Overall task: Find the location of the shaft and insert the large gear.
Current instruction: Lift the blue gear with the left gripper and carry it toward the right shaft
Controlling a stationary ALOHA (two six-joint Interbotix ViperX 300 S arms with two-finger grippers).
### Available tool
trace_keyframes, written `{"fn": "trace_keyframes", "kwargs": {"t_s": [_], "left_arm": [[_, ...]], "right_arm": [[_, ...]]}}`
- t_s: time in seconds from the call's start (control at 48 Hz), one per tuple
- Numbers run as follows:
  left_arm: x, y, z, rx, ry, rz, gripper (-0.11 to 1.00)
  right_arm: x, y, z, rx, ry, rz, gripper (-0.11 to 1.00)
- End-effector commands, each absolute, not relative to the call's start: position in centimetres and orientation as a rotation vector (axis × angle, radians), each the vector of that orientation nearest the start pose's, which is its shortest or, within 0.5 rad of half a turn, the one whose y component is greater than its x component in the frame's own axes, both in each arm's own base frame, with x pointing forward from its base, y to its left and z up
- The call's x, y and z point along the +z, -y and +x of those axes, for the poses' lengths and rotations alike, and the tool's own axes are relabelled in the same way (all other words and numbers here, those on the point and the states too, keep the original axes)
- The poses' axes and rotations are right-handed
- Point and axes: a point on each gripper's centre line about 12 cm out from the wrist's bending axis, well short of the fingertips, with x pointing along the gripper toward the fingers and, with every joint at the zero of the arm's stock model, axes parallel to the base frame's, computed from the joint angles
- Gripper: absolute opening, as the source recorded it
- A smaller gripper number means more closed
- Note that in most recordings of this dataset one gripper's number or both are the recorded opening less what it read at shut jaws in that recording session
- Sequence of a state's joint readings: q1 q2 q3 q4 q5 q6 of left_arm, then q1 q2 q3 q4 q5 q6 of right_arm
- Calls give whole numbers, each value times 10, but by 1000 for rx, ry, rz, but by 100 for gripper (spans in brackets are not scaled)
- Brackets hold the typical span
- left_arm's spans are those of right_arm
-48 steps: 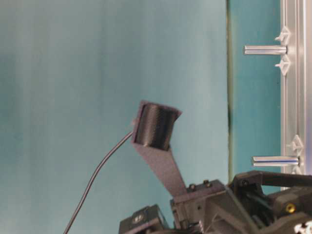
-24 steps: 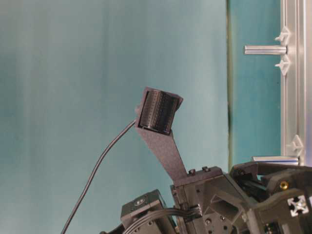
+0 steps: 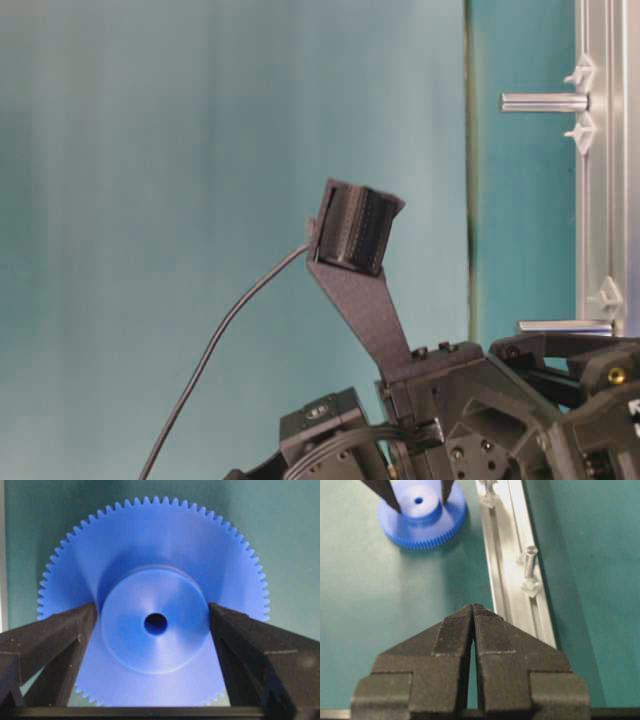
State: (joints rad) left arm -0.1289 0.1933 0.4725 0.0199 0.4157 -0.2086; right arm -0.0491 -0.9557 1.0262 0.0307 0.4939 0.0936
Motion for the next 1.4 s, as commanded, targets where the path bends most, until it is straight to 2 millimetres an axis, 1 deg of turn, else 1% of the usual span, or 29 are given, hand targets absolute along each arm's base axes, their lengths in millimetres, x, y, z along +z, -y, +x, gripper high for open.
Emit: {"fn": "trace_keyframes", "kwargs": {"t_s": [0.0,0.229,0.375,0.459,0.542,0.688,0.896,0.98,1.23,1.376], "left_arm": [[126,51,403,-8,-1079,-94,92],[124,51,403,-6,-1086,-94,91],[126,51,405,-5,-1088,-95,90],[130,52,408,-6,-1082,-96,83],[135,52,411,-8,-1067,-96,72],[144,53,417,-12,-1041,-97,71],[144,53,420,-12,-1038,-98,72],[149,54,422,-14,-1026,-99,72],[186,55,434,-22,-998,-88,72],[214,56,442,-60,-1020,-9,72]], "right_arm": [[269,7,190,-68,-544,147,7],[268,7,190,-68,-547,147,7],[269,7,190,-68,-543,147,7],[269,7,190,-68,-543,147,7],[269,7,189,-68,-541,147,7],[268,7,187,-68,-540,146,7],[271,7,184,-67,-520,145,7],[272,7,183,-67,-518,145,7],[271,7,183,-67,-517,145,7],[270,7,182,-66,-518,146,7]]}}
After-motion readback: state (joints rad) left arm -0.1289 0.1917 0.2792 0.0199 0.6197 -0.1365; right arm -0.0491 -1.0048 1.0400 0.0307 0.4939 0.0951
